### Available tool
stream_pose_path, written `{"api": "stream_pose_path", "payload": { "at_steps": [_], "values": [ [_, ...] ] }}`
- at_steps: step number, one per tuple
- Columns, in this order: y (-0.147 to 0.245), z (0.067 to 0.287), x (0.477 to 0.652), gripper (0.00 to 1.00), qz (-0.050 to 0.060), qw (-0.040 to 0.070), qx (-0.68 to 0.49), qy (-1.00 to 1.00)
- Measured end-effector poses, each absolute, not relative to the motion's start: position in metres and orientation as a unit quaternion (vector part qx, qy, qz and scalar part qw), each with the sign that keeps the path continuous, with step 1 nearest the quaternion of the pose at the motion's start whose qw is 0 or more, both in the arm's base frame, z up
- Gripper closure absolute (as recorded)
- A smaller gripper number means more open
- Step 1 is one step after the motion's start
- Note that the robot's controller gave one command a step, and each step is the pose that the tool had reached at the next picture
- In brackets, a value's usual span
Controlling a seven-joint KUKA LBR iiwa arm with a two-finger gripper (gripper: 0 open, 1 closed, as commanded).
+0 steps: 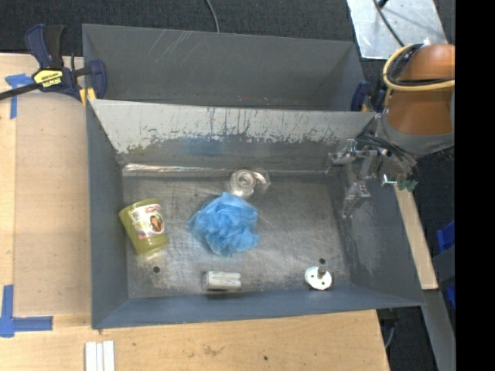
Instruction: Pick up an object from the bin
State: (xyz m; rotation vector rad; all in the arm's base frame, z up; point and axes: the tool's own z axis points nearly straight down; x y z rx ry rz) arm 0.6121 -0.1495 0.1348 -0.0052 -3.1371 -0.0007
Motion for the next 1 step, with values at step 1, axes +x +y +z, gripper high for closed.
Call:
{"api": "stream_pose_path", "payload": {
  "at_steps": [1],
  "values": [
    [-0.1492,0.1398,0.6141,0.0,0.001,-0.002,0.0,-1.0]
  ]
}}
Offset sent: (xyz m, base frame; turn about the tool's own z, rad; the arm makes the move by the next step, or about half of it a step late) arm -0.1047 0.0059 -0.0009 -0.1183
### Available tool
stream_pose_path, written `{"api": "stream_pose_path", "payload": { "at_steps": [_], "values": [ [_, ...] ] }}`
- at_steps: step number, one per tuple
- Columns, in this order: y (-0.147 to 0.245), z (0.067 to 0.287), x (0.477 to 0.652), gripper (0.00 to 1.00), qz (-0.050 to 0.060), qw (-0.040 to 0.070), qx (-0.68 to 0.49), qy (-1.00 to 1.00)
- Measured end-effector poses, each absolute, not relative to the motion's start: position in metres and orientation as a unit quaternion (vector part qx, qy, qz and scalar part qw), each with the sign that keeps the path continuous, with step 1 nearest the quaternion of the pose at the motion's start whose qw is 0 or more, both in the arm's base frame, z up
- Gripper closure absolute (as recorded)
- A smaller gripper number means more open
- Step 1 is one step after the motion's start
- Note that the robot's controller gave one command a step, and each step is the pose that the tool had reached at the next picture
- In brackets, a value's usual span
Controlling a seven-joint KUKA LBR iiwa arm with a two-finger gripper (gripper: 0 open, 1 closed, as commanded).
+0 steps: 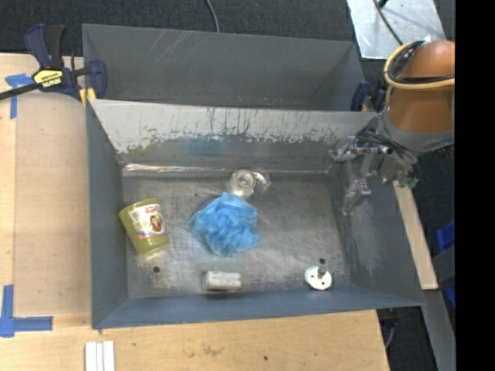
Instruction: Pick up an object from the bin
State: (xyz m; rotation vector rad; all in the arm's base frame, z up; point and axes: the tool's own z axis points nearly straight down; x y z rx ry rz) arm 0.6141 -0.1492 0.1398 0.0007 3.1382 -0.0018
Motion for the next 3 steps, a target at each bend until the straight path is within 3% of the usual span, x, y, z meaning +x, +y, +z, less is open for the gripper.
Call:
{"api": "stream_pose_path", "payload": {
  "at_steps": [1,2,3],
  "values": [
    [-0.146,0.137,0.56,0.0,-0.001,0.002,-0.03,1.0],
    [-0.14,0.125,0.527,0.0,0.0,-0.001,-0.088,0.996],
    [-0.122,0.151,0.504,0.0,0.0,0.0,-0.216,0.976]
  ]
}}
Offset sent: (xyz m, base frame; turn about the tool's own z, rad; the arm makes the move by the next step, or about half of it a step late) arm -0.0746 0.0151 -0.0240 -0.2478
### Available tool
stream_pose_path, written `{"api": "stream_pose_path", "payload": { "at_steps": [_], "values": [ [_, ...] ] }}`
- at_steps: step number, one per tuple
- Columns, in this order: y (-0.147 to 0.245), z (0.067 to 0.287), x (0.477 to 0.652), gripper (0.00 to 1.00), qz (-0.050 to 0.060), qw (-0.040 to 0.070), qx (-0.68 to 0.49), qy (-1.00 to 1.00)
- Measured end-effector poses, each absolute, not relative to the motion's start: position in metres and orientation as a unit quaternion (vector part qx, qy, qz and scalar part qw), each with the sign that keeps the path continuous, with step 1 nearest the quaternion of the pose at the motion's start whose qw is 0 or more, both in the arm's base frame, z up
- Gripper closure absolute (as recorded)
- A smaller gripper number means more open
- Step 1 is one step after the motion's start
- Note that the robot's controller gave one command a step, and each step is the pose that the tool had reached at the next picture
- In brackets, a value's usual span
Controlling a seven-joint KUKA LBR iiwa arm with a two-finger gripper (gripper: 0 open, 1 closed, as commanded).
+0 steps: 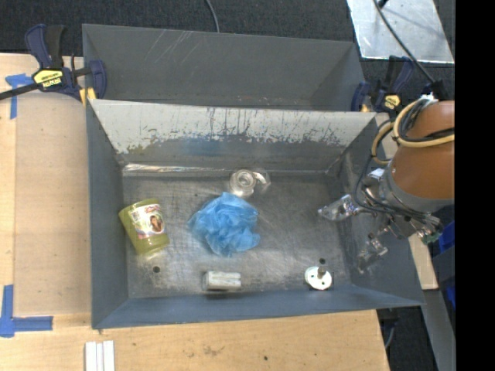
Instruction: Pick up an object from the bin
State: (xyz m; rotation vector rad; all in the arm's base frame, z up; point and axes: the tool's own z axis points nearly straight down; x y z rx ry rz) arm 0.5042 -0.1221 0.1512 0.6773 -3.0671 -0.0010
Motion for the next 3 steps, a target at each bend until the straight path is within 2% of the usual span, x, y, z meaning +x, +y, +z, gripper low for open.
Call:
{"api": "stream_pose_path", "payload": {
  "at_steps": [1,2,3],
  "values": [
    [-0.129,0.114,0.495,0.0,0.002,-0.004,0.245,-0.969],
    [-0.105,0.099,0.489,0.0,0.0,0.0,0.34,-0.941],
    [-0.096,0.111,0.487,0.0,0.0,-0.002,0.417,-0.909]
  ]
}}
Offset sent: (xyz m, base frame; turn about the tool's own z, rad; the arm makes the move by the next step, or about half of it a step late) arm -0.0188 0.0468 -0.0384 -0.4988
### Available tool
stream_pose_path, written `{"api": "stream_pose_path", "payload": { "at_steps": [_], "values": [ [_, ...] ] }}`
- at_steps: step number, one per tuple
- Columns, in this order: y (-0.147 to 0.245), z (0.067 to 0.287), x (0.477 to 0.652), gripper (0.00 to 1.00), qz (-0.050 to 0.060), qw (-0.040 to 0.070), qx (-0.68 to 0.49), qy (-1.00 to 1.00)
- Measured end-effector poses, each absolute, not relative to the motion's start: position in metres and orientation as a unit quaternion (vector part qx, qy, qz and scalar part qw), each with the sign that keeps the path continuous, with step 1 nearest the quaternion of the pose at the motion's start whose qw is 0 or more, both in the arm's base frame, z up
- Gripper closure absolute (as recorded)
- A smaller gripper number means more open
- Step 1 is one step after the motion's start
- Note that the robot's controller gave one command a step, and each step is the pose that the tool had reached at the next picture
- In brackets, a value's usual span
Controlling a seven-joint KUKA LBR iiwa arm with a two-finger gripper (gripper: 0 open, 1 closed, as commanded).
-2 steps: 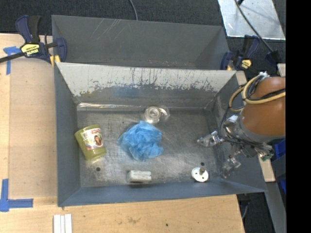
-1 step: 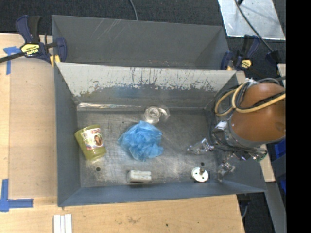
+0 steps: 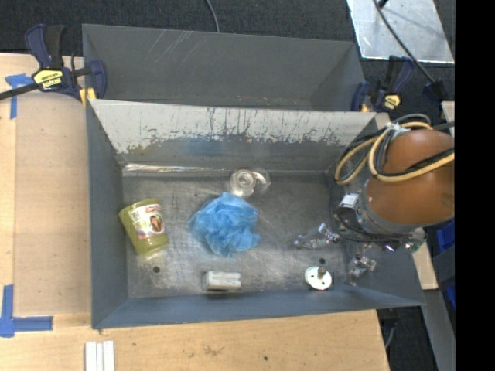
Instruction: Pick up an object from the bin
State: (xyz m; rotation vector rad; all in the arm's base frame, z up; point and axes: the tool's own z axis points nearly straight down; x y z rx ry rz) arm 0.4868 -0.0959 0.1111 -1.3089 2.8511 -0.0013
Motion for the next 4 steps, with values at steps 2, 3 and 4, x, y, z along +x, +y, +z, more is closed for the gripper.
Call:
{"api": "stream_pose_path", "payload": {
  "at_steps": [2,3,4],
  "values": [
    [-0.053,0.113,0.495,0.0,0.0,0.002,-0.58,0.815],
    [-0.053,0.113,0.495,0.0,0.0,0.002,-0.58,0.815],
    [-0.052,0.094,0.498,0.0,-0.002,0.001,-0.658,0.753]
  ]
}}
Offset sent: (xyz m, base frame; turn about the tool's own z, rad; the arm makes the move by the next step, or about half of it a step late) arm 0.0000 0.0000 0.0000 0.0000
